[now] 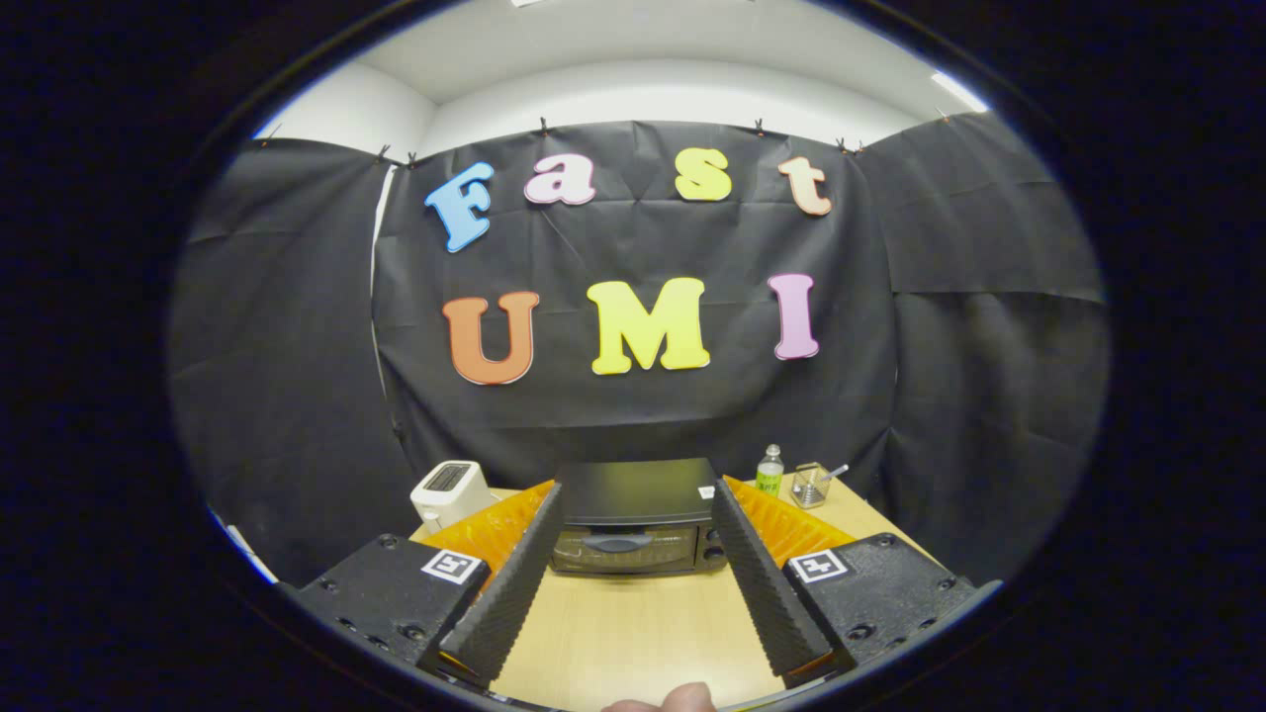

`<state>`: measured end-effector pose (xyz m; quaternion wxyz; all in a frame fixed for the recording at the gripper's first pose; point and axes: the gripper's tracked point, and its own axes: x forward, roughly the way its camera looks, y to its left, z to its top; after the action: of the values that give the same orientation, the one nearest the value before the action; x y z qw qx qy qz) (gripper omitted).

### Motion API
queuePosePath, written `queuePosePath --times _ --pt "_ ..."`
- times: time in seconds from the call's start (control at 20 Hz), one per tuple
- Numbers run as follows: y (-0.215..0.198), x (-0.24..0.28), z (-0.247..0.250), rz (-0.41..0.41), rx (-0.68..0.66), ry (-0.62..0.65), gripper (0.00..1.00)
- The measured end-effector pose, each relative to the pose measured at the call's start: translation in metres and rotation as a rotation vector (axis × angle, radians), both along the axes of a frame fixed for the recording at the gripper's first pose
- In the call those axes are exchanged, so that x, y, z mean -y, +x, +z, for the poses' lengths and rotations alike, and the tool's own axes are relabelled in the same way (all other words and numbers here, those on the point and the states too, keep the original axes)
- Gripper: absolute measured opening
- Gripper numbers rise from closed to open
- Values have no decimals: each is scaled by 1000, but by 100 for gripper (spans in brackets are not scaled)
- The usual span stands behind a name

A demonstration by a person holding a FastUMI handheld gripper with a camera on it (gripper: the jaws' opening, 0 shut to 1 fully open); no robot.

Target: Open the toaster oven, put the food inside, and close the toaster oven door.

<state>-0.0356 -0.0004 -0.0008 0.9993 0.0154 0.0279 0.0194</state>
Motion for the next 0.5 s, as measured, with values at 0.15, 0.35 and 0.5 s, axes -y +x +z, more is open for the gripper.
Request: queuePosePath --times 0.15,0.35,0.5 --pt "1 -2 -1 1 6 32 98" --pt "4 -5 -3 16 2 43 98" --pt "10 -5 -5 19 -2 53 98"
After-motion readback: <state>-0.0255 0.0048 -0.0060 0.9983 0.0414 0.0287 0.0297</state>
